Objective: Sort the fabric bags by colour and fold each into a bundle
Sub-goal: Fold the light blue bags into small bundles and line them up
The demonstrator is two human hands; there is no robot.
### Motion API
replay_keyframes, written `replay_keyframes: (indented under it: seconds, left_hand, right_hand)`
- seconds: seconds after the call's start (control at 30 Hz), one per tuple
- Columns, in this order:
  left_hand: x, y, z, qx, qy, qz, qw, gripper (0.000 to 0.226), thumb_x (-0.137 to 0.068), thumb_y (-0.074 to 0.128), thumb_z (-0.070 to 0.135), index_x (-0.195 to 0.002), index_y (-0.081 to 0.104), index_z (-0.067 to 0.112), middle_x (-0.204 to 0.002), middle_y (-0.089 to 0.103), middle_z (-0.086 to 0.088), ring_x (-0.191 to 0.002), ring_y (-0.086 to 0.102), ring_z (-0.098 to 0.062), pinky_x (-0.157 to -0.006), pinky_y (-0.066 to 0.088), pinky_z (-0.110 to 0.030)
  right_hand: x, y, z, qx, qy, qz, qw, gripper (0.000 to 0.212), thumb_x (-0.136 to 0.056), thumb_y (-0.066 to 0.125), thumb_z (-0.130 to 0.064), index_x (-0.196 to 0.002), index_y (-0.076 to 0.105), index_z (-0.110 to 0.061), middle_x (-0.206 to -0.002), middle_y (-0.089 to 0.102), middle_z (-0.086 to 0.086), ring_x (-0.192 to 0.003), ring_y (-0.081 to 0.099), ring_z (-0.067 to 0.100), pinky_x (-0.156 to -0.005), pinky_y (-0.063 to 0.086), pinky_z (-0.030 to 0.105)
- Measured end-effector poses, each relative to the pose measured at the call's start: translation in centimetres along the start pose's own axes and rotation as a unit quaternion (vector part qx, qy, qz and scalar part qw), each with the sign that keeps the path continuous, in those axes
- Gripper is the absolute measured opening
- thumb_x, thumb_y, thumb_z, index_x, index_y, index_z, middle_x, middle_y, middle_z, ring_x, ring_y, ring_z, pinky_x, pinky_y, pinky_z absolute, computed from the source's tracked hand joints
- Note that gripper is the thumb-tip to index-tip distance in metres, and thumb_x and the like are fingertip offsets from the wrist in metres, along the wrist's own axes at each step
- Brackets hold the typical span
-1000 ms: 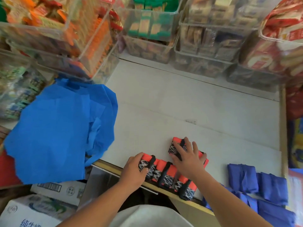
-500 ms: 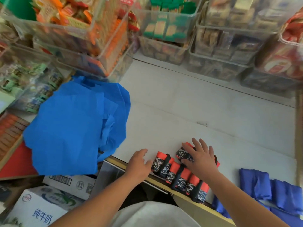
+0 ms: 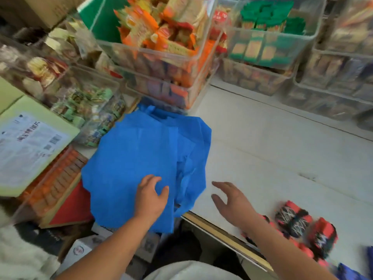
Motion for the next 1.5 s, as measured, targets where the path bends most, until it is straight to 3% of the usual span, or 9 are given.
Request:
replay_keyframes:
  seconds: [0.23,0.43,0.6,0.83,0.93,1.13,1.23,1.33,1.5]
  left_hand:
    - [-4.8,-7.6,-10.3,-0.124,-0.113,-0.033,0.985,0.080,-0.092,0.068,0.054,-0.155,0.040,0.013,-0.168,0.018,-0.020,-0.153,0.020,-0.041,-0.122,0.026,-0.054]
    - [-5.1,-4.9,-9.2,-0.101,-0.073,-0.218,0.968,0.091,-0.094,0.060,0.062,-0.164,0.017,0.023,-0.173,-0.003,-0.007,-0.159,0.001,-0.025,-0.125,0.016,-0.041]
    - [-4.5,-3.2,-9.2,-0.081,-0.053,-0.224,0.970,0.089,-0.095,0.059,0.060,-0.164,0.016,0.025,-0.172,-0.013,-0.003,-0.159,-0.009,-0.020,-0.127,0.011,-0.037]
    - [-4.9,-6.1,-11.2,-0.063,0.003,-0.140,0.988,0.071,-0.100,0.056,0.053,-0.157,0.037,0.015,-0.172,0.011,-0.008,-0.158,0.010,-0.025,-0.126,0.020,-0.041]
    - [-4.9,-7.5,-10.1,-0.055,0.025,-0.107,0.992,0.066,-0.100,0.055,0.052,-0.154,0.043,0.016,-0.170,0.016,-0.007,-0.156,0.016,-0.028,-0.123,0.027,-0.044]
    - [-4.9,-5.8,-5.2,-0.047,0.107,-0.163,0.980,0.065,-0.099,0.059,0.051,-0.153,0.044,0.020,-0.171,0.016,0.000,-0.156,0.018,-0.022,-0.124,0.026,-0.039]
    - [-4.1,-2.4,-1.8,-0.084,0.149,-0.239,0.956,0.070,-0.096,0.063,0.053,-0.155,0.042,0.021,-0.171,0.015,-0.001,-0.156,0.017,-0.019,-0.125,0.019,-0.031]
    - [-2.9,1.2,1.8,-0.108,0.172,-0.283,0.938,0.076,-0.094,0.064,0.055,-0.158,0.037,0.022,-0.171,0.015,-0.003,-0.156,0.019,-0.021,-0.126,0.017,-0.030]
    - [-1.6,5.1,6.6,-0.107,0.198,-0.306,0.925,0.073,-0.096,0.064,0.047,-0.158,0.036,0.019,-0.170,0.017,-0.006,-0.156,0.020,-0.021,-0.125,0.014,-0.026]
  right_hand:
    - [-4.7,8.8,-7.1,-0.121,0.079,-0.030,0.989,0.050,-0.095,0.071,-0.038,-0.139,0.060,-0.018,-0.130,0.064,0.006,-0.113,0.064,0.020,-0.097,0.047,0.026]
    - [-8.2,11.9,-8.2,-0.110,0.173,-0.056,0.977,0.073,-0.085,0.068,-0.062,-0.147,0.049,-0.028,-0.137,0.056,0.007,-0.126,0.057,0.025,-0.103,0.048,0.037]
    - [-9.5,12.8,-8.2,-0.103,0.248,-0.005,0.963,0.038,-0.085,0.068,-0.058,-0.102,0.066,-0.023,-0.126,0.047,0.008,-0.104,0.060,0.031,-0.097,0.053,0.044]
    - [-5.3,7.3,-13.7,0.019,0.079,0.259,0.962,0.014,-0.082,0.083,-0.036,-0.092,0.078,-0.028,-0.139,0.043,0.023,-0.127,0.040,0.043,-0.103,0.041,0.048]
    - [-4.8,3.9,-14.6,-0.047,0.042,0.206,0.976,0.010,-0.088,0.079,-0.029,-0.089,0.071,-0.023,-0.117,0.052,0.011,-0.104,0.056,0.035,-0.084,0.048,0.036]
    - [-4.5,-5.3,-11.5,-0.063,0.064,0.013,0.996,0.008,-0.101,0.059,-0.019,-0.099,0.058,-0.027,-0.093,0.061,-0.001,-0.081,0.057,0.020,-0.074,0.050,0.033]
    - [-4.3,-8.9,-9.1,-0.087,0.075,0.062,0.991,0.045,-0.096,0.063,-0.011,-0.124,0.055,-0.046,-0.102,0.064,-0.002,-0.076,0.059,0.014,-0.068,0.048,0.025]
    - [-4.2,-12.1,-7.2,-0.060,0.061,0.109,0.990,0.094,-0.089,0.072,-0.011,-0.157,0.022,-0.053,-0.110,0.060,-0.008,-0.091,0.062,0.016,-0.083,0.051,0.029]
    - [-3.4,-15.5,-4.1,0.055,0.101,0.145,0.983,0.066,-0.087,0.070,-0.020,-0.147,0.048,-0.035,-0.121,0.067,-0.005,-0.108,0.065,0.023,-0.092,0.055,0.039]
Point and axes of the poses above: each hand's wrist, its own x-axis away from the middle knuckle, its own y-axis out of the palm, z = x × y, the point moved 5 cm from there along -x, towards the middle knuckle
